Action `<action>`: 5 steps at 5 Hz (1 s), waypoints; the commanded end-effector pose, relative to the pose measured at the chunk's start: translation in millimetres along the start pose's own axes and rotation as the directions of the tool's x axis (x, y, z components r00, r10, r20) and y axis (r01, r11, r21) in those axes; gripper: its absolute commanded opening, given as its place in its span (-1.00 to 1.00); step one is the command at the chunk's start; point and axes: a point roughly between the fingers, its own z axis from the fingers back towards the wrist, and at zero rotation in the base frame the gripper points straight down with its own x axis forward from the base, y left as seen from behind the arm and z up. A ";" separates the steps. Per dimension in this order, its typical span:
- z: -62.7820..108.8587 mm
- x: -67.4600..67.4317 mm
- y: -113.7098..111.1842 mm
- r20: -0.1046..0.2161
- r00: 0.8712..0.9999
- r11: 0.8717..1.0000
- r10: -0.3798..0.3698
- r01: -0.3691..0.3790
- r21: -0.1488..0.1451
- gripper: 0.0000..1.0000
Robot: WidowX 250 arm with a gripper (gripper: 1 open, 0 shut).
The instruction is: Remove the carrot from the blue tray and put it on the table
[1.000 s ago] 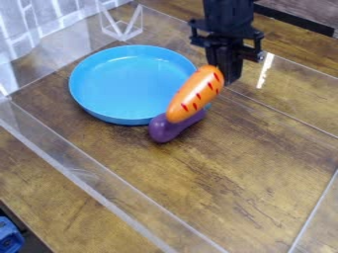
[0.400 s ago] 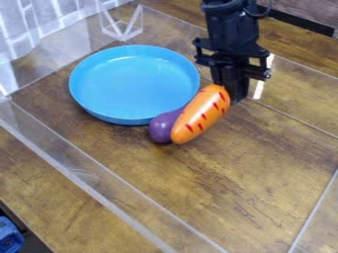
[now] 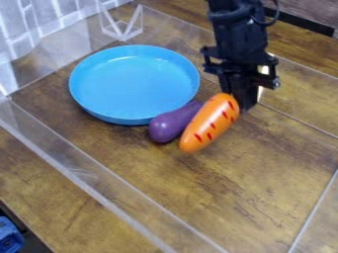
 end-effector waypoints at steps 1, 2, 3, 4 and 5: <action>0.6 4.2 -9.2 0.028 0.999 0.999 -0.032 0.032 0.002 -1.00; -12.0 4.0 -10.1 0.016 0.999 0.999 -0.038 0.038 0.004 -1.00; -23.3 5.9 -9.8 0.001 0.999 0.999 -0.040 0.040 0.003 -1.00; -21.0 5.8 -9.6 -0.003 0.999 0.999 -0.034 0.034 0.000 1.00; -19.6 5.9 -9.1 -0.006 1.000 1.000 -0.027 0.027 -0.003 1.00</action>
